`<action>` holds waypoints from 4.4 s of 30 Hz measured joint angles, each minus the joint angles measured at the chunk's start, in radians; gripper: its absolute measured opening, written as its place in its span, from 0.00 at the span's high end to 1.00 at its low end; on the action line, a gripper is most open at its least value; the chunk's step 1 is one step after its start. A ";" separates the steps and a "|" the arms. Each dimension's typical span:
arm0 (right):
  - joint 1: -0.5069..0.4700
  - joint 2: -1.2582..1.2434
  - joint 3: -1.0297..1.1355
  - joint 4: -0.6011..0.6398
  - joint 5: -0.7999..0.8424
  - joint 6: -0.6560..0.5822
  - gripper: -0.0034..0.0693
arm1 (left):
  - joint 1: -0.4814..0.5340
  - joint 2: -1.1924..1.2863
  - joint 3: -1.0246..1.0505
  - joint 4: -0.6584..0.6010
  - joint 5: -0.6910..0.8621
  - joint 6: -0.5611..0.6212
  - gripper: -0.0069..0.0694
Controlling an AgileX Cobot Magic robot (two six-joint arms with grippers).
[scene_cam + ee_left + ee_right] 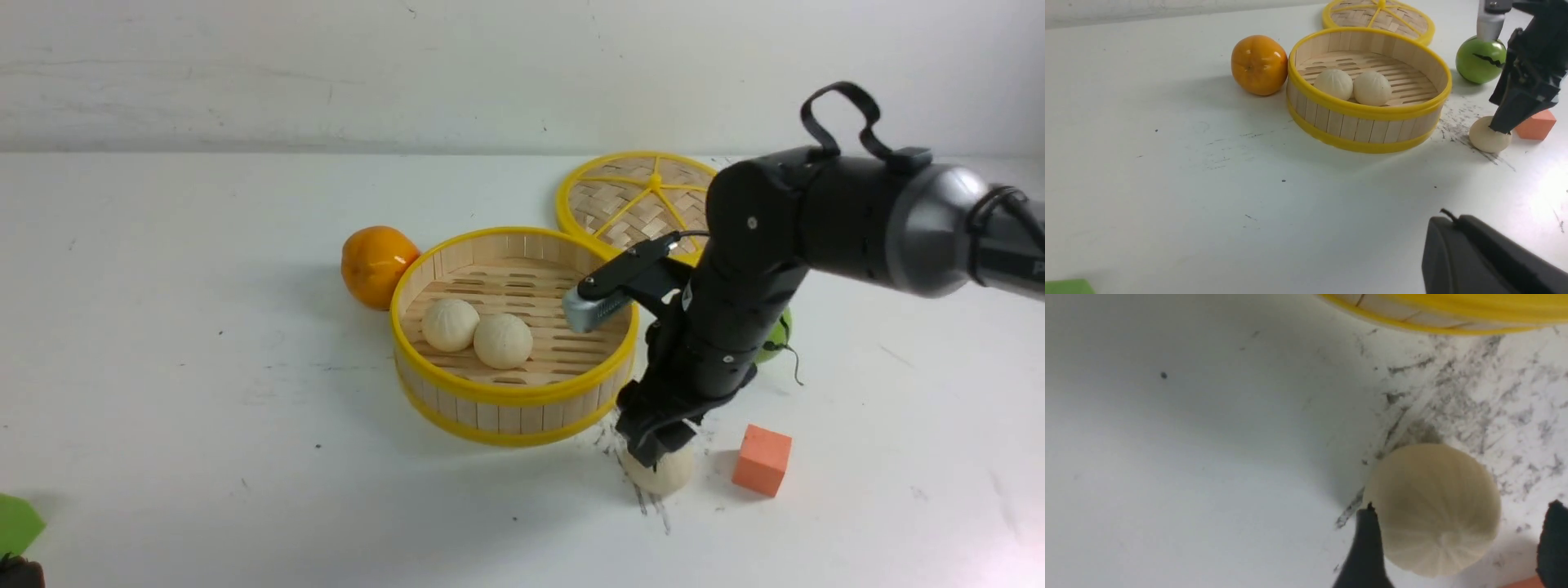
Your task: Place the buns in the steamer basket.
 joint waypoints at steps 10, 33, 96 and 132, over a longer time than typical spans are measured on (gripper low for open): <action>0.000 0.035 -0.003 0.000 -0.004 0.012 0.68 | 0.000 0.000 0.000 0.000 0.000 -0.001 0.91; 0.000 0.218 -0.507 -0.004 0.011 0.096 0.85 | 0.000 0.000 0.000 0.000 -0.001 -0.001 0.89; 0.000 -1.422 0.696 0.089 -0.202 0.132 0.97 | 0.000 0.000 0.000 0.007 -0.002 -0.001 0.81; -0.495 -1.979 1.491 -0.158 -0.545 0.457 0.98 | 0.000 0.000 0.000 0.007 -0.002 -0.001 0.78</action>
